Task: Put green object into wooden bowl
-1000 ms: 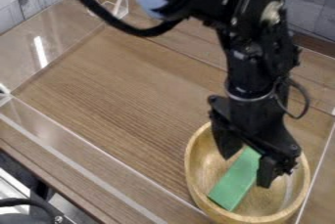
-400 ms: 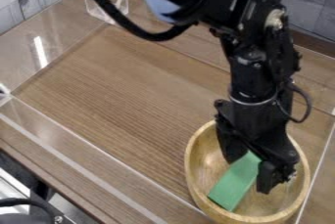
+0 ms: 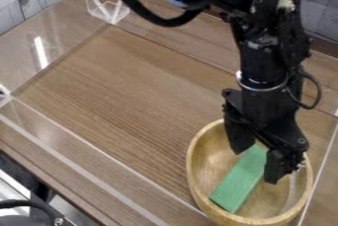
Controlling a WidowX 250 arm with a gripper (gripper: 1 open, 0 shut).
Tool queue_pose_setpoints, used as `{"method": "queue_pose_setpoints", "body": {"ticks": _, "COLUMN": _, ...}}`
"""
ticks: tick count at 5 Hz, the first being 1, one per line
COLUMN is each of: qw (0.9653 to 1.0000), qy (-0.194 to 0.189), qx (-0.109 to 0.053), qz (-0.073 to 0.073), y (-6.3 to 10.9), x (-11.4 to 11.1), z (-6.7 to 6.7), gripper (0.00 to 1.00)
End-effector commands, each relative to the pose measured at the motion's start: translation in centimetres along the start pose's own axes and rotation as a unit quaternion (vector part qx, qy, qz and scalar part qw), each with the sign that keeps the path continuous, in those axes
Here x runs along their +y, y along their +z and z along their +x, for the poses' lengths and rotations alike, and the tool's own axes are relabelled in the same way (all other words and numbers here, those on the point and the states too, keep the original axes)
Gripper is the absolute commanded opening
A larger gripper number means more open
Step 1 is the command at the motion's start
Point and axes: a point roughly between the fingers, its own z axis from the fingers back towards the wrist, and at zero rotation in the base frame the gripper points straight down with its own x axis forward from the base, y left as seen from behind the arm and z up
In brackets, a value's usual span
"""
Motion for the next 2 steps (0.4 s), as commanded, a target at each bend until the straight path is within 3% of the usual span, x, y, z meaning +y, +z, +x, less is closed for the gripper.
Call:
{"method": "queue_pose_setpoints", "body": {"ticks": 1, "qw": 0.9997, "qy": -0.001, "qx": -0.024, "qz": 0.006, "y": 1.9, "x": 0.0, "z": 1.9, "gripper": 1.0}}
{"method": "queue_pose_setpoints", "body": {"ticks": 2, "qw": 0.9974, "qy": 0.058, "qx": -0.039, "qz": 0.019, "y": 3.1, "x": 0.1, "z": 2.8, "gripper": 1.0}}
